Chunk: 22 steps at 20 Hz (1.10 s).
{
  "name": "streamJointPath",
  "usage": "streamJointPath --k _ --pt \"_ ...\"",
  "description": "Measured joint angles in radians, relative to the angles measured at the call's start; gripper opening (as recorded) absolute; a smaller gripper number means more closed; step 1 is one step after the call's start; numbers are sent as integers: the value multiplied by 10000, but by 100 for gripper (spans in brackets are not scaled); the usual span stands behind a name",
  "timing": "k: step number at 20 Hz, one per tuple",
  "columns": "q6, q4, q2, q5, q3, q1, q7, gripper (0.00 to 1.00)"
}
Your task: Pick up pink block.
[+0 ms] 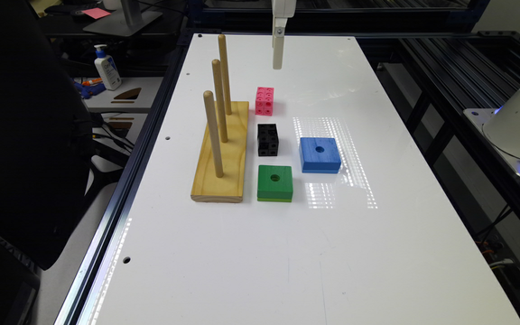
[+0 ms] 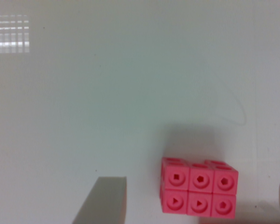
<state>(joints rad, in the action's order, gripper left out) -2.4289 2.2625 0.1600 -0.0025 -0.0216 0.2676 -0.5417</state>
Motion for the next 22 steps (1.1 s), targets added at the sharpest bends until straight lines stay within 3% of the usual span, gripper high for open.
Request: streamJointPath --k 2,10,14,19,22 --pt "-58 20 98 0 -9 0 0 100" --pt "-1204 34 1178 0 -60 0 -12 100" --pt "-1229 -38 1204 0 -152 -1 -66 100" --pt "-1229 -129 1205 5 -411 -5 -257 100" --pt "-1229 -135 1205 5 -455 -2 -283 100"
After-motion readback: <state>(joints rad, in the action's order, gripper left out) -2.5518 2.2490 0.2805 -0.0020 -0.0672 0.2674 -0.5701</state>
